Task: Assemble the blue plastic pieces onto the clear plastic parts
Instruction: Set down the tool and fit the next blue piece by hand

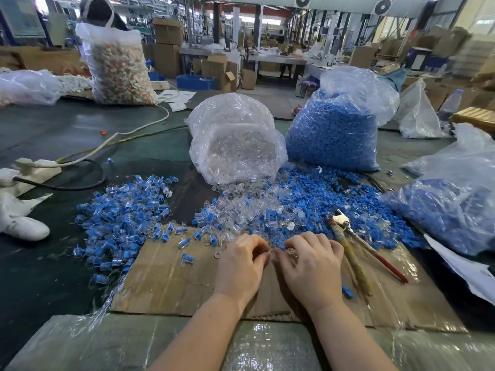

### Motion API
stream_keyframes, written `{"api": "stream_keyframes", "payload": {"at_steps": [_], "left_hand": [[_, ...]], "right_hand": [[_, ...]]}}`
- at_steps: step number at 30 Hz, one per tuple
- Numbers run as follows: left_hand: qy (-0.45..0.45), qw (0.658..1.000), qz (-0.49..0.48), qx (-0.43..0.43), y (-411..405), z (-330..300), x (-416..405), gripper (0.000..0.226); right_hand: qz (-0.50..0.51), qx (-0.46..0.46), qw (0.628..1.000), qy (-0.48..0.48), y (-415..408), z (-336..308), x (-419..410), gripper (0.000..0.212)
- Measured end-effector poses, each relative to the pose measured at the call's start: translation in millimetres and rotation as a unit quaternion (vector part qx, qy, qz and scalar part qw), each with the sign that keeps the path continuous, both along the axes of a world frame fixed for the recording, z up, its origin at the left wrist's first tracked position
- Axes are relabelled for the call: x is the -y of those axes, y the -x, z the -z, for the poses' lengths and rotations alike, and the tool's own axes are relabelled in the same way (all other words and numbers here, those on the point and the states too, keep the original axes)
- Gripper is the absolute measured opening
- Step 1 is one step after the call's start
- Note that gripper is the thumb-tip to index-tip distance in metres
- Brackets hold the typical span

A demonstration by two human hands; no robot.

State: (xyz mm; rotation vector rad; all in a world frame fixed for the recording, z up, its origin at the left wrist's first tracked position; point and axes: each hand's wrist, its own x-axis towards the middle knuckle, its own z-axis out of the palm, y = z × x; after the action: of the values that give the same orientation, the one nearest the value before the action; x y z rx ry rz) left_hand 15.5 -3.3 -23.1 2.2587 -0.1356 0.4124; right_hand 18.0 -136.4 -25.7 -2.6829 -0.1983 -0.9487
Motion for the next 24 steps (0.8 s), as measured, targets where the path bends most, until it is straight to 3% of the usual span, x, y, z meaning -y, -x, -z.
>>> {"api": "stream_keyframes", "payload": {"at_steps": [5, 13, 18, 24], "left_hand": [[-0.002, 1.000, 0.003, 0.008, -0.2, 0.8, 0.0, 0.006], [0.008, 1.000, 0.002, 0.002, -0.3, 2.5, -0.6, 0.006], [0.011, 1.000, 0.005, -0.004, 0.1, 2.4, -1.0, 0.006], [0.014, 1.000, 0.002, -0.009, -0.7, 2.4, -1.1, 0.006]], "right_hand": [[0.055, -0.040, 0.998, 0.017, -3.6, -1.3, -4.9, 0.032], [0.083, -0.027, 0.996, 0.005, -4.4, 4.5, -4.5, 0.015], [0.067, -0.026, 0.996, -0.047, -3.5, 6.8, -0.9, 0.011], [0.032, -0.017, 0.999, -0.011, -1.0, 5.0, -2.5, 0.016]]}}
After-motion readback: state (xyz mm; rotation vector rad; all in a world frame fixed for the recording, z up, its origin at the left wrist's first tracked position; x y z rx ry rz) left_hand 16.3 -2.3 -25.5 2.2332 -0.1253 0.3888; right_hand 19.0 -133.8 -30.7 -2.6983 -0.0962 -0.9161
